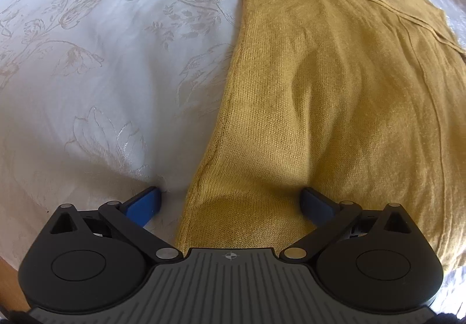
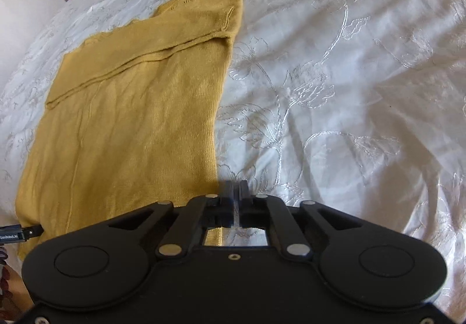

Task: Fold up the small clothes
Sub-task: 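Grasp the sweater hem with the right gripper, then lift the hem with the right gripper and fold it up toward the collar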

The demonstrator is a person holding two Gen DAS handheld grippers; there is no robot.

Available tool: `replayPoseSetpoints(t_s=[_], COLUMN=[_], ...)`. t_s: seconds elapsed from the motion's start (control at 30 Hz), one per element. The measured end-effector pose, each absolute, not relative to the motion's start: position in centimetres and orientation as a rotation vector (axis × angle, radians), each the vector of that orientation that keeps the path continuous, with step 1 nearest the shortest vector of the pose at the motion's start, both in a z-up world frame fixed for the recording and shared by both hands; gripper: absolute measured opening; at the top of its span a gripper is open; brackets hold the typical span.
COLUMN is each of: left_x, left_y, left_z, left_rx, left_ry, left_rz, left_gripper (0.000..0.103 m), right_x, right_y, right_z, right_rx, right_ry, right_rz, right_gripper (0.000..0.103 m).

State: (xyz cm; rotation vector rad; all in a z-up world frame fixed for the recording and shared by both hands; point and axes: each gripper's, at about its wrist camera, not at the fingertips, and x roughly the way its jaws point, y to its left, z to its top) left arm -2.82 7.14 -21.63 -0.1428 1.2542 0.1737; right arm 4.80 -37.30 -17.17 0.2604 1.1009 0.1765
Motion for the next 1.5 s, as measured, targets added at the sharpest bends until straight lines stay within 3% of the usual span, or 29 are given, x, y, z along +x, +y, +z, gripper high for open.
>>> replayPoseSetpoints(t_s=[0.03,0.07,0.13,0.67,1.0,1.1,1.2,1.27,1.3,1.37,1.43,1.5], left_x=[-3.1,-3.4,-4.3,-7.4,-6.3,-6.1,-6.1,-6.4,-6.6,-7.0,-7.1,-7.3], left_y=[7.3,7.5,7.7,7.8,8.3,8.2,7.9,7.7,7.7,7.9,8.1,8.4], left_z=[-21.5,-21.4,-21.3,-21.8,-22.2,-22.1,-21.7,-21.3,-21.0,-20.4,-19.8,-19.1], left_rx=[-0.143,-0.143,-0.141,-0.106,-0.097,-0.086,-0.067,-0.059,-0.055,-0.060,-0.091,-0.118], left_ry=[1.242,1.227,1.198,1.191,1.205,1.205,1.192,1.170,1.164,1.157,1.152,1.138], left_rz=[0.164,0.152,0.130,0.036,0.002,-0.007,-0.020,-0.038,-0.041,-0.053,-0.068,-0.069], left_gripper=[0.103,0.103,0.103,0.103,0.101,0.096,0.082,0.059,0.053,0.027,0.015,0.011], right_x=[4.4,3.9,2.7,-4.5,-3.9,-3.9,-3.7,-3.8,-3.9,-4.2,-4.3,-4.3], right_y=[-37.6,-38.0,-38.4,-36.3,-34.7,-34.4,-34.4,-34.6,-34.8,-35.2,-35.4,-35.6], right_z=[-16.9,-16.8,-16.6,-19.3,-20.2,-20.3,-20.5,-20.6,-20.4,-19.8,-18.9,-17.8], right_rx=[0.278,0.291,0.317,0.210,0.255,0.283,0.322,0.347,0.355,0.367,0.393,0.429], right_ry=[1.092,1.085,1.074,1.203,1.216,1.217,1.226,1.236,1.241,1.232,1.212,1.187], right_rz=[0.181,0.188,0.216,0.351,0.405,0.410,0.380,0.376,0.381,0.394,0.406,0.416], right_gripper=[0.028,0.044,0.057,0.066,0.066,0.059,0.038,0.015,0.015,0.014,0.013,0.013])
